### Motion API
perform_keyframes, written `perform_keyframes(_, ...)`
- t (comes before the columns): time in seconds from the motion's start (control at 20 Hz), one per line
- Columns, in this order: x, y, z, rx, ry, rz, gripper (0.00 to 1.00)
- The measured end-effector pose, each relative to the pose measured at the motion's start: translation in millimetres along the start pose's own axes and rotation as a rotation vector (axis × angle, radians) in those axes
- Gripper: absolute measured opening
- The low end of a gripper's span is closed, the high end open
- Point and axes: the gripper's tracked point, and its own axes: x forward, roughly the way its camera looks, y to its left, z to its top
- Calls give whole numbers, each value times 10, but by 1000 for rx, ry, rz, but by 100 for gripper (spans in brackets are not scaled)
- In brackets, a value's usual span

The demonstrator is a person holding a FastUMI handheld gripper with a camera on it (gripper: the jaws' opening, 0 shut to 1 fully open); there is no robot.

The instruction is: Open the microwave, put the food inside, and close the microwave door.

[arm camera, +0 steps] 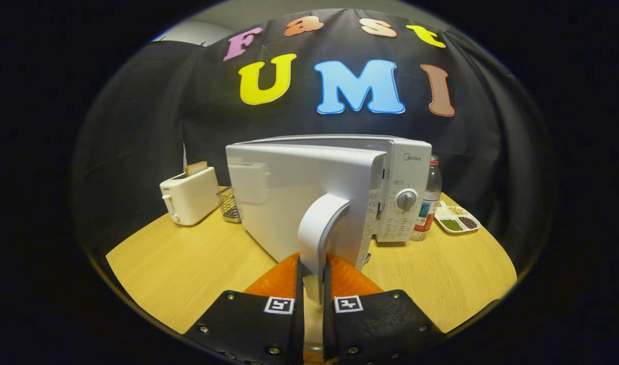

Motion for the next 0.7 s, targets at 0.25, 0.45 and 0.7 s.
perform_keyframes(0.25, -234, 432, -112, -24, 2, 42, 16)
perform_keyframes(0.45, -350, 708, -169, -51, 2, 50, 16)
perform_keyframes(0.7, -454, 1043, -247, -74, 8, 70, 17)
